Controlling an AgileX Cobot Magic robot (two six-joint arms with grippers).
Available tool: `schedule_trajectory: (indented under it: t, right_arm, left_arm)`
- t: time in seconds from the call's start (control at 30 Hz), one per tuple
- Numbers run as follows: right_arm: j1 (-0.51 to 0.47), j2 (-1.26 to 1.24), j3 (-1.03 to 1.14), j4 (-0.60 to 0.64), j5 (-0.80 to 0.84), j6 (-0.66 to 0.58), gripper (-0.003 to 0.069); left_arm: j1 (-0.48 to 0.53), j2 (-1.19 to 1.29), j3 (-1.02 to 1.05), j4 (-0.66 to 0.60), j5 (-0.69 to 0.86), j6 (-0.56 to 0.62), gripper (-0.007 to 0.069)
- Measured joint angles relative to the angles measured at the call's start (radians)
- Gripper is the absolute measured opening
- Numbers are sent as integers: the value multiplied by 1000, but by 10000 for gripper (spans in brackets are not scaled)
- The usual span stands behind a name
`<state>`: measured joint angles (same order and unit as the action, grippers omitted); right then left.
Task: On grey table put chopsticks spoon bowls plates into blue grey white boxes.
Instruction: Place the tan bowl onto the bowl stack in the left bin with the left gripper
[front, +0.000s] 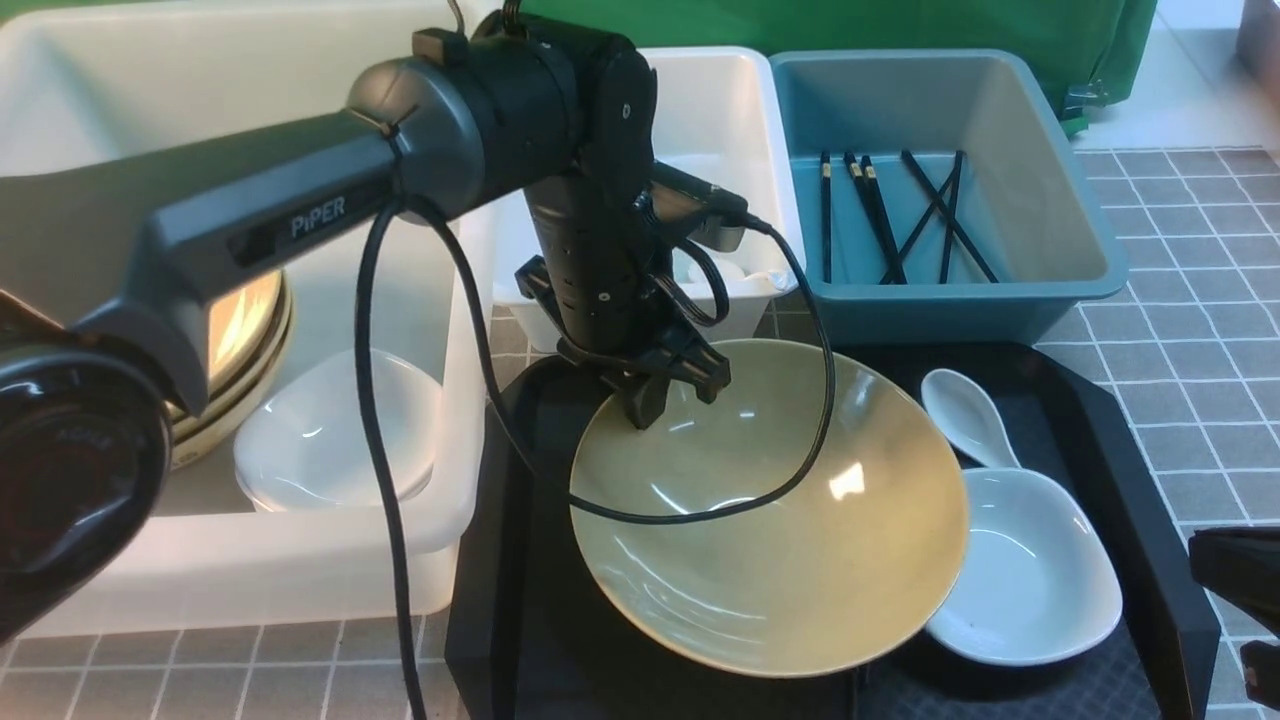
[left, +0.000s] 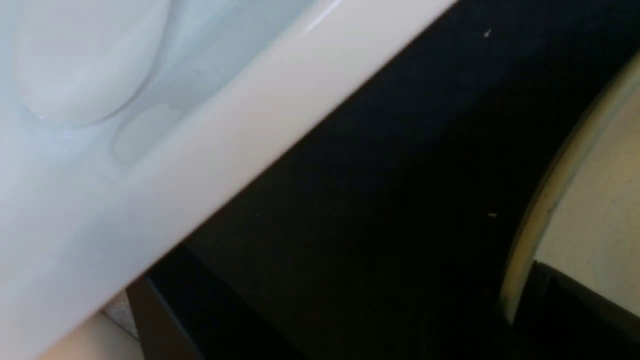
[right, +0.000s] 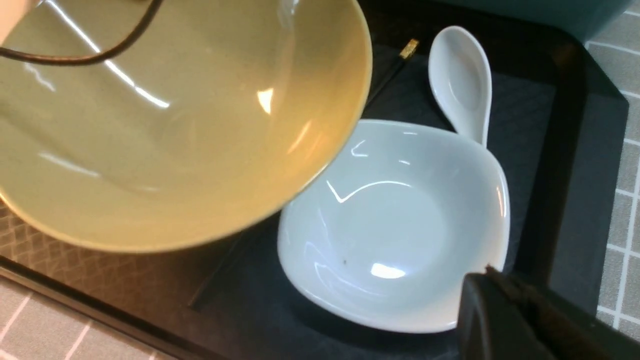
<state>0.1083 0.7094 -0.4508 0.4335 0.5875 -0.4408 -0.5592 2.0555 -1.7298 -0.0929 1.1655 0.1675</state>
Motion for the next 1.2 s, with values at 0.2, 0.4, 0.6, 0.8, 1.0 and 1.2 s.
schedule_trajectory:
  t: [0.2, 0.4, 0.6, 0.8, 1.0, 1.2]
  right_arm:
    - [0, 0, 0, 1, 1, 0, 46]
    - [0, 0, 0, 1, 5, 0, 46]
    - [0, 0, 0, 1, 8, 0, 46]
    - [0, 0, 0, 1, 8, 0, 46]
    - [0, 0, 0, 1, 9, 0, 46]
    - [0, 0, 0, 1, 9, 0, 46]
  left_arm:
    - [-2, -82, 8, -46, 11, 31, 12]
    - [-3, -231, 9, -66, -14, 65, 9]
    - [9, -365, 10, -80, -83, 68, 10]
    - [181, -530, 10, -125, -96, 69, 7]
    - [568, -619, 22, -182, -41, 88, 6]
    - [924, -620, 119, -270, -71, 129, 6]
